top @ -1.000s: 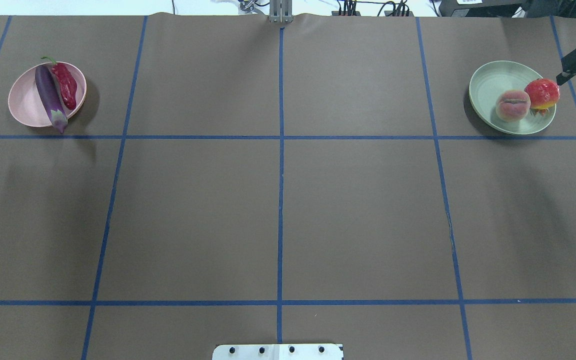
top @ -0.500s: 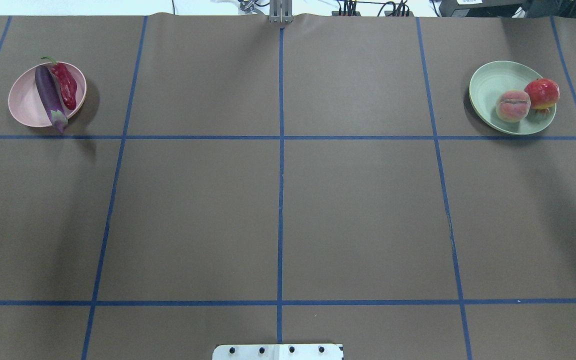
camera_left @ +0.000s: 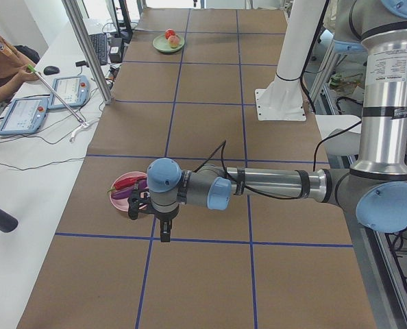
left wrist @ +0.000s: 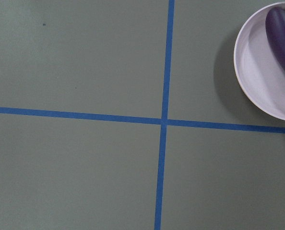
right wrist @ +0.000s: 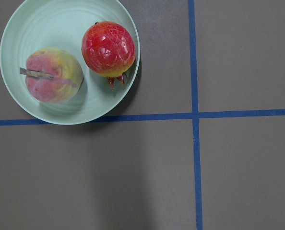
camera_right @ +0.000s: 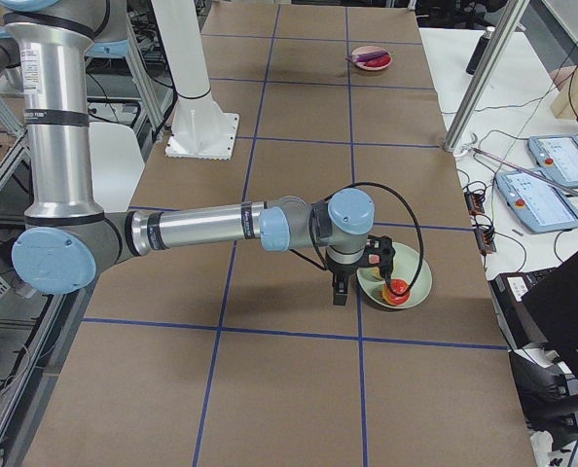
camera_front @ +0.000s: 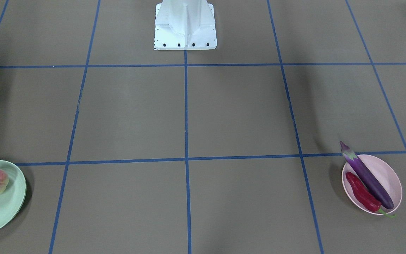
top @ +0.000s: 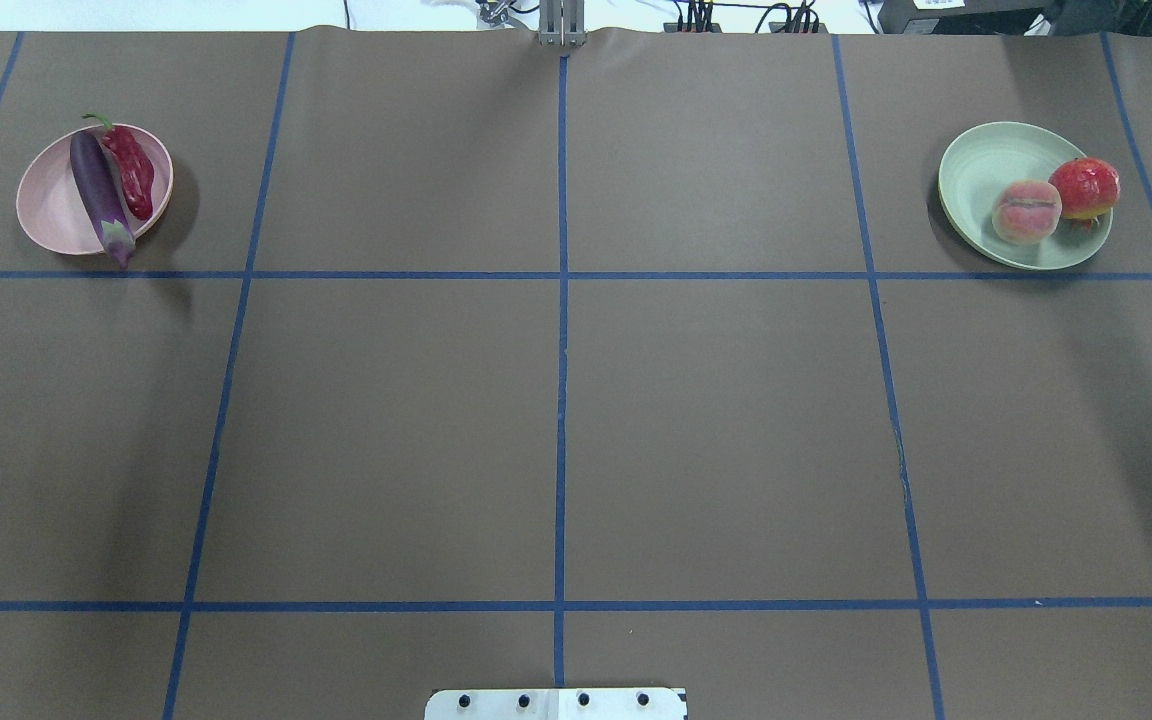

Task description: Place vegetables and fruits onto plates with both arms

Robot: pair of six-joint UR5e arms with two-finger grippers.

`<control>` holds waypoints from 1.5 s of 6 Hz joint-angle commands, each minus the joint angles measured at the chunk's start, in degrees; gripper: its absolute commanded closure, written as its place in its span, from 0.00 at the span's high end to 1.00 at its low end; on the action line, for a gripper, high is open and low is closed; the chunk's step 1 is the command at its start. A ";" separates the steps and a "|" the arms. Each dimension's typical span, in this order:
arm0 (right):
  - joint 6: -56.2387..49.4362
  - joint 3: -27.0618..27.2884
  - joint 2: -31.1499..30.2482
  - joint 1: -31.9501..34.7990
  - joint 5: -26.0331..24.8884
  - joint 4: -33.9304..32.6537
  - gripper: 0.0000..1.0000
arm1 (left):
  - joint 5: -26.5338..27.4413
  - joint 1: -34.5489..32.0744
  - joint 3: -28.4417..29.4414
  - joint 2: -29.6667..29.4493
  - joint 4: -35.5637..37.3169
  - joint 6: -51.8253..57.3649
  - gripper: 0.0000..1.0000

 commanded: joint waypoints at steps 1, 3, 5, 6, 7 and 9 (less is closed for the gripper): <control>-0.58 0.14 -0.16 -0.05 -0.41 0.06 1.00 | 5.60 0.55 -2.74 -0.09 5.76 0.12 1.00; -0.58 0.14 -0.51 -0.05 -0.49 0.06 1.00 | 5.20 0.63 -2.93 -0.18 5.26 0.30 1.00; -0.49 0.05 -0.16 -0.05 -0.76 0.15 1.00 | 1.26 0.64 -2.93 0.17 5.60 0.21 1.00; -0.49 -0.13 -0.07 -0.13 -0.67 0.15 1.00 | 1.07 0.64 -2.84 0.26 5.69 0.04 1.00; -0.49 -0.04 -0.07 -0.14 -0.58 0.15 1.00 | 1.06 0.64 -2.84 0.35 5.78 0.04 1.00; -0.58 -0.30 -0.25 -0.14 -0.76 0.15 1.00 | 1.06 0.64 -2.75 0.53 5.43 0.04 1.00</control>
